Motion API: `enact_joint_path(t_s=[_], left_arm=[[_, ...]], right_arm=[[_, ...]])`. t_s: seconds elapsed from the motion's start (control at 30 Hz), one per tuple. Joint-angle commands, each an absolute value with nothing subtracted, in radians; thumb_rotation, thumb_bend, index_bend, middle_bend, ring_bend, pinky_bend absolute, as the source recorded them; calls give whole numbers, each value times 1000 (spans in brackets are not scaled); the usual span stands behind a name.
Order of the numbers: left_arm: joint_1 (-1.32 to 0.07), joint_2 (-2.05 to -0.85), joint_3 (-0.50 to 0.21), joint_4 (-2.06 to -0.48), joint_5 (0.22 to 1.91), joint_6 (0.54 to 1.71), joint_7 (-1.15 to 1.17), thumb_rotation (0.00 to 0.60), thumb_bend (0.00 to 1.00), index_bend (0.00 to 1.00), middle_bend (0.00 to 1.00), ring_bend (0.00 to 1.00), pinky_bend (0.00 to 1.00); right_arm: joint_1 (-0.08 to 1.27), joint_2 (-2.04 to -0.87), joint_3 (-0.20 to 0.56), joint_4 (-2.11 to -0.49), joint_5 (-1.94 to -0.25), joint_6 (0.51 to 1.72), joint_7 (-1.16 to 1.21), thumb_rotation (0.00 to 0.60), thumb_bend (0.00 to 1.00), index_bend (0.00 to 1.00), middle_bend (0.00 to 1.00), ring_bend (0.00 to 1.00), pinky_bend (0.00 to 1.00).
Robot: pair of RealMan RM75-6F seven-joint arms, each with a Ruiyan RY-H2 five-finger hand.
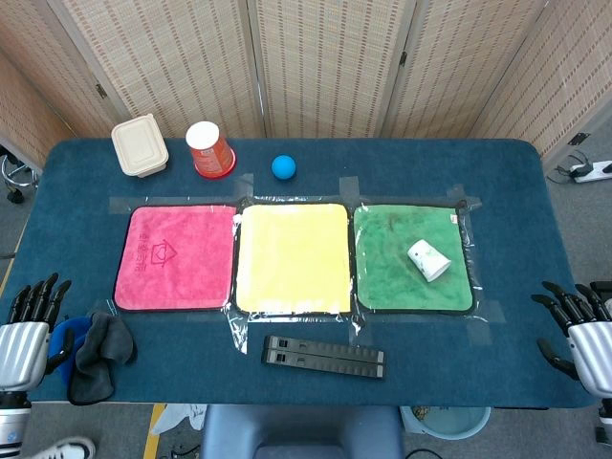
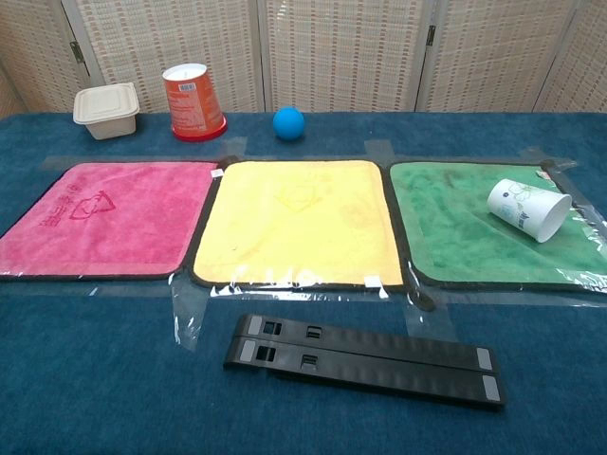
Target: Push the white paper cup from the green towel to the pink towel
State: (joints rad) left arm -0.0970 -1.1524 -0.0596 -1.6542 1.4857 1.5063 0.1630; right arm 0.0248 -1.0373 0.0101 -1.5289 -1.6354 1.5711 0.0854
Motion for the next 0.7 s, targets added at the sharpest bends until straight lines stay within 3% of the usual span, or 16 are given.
enact_joint_path(t_s=[0.03,0.7], left_arm=[[-98,-1158,-62,-1650,1483,1507,165,600,577,69,31,40,0],[-108,-1175,-62,-1648,1486,1498,180,600,577,72,31,41,0]], right_arm=[[24,-1040,11,-1528,-1632,1571,83,600,339,223,176,230,114],[31,-1074,29,-1460,-1578,1540,78,600,339,223,177,230,114]])
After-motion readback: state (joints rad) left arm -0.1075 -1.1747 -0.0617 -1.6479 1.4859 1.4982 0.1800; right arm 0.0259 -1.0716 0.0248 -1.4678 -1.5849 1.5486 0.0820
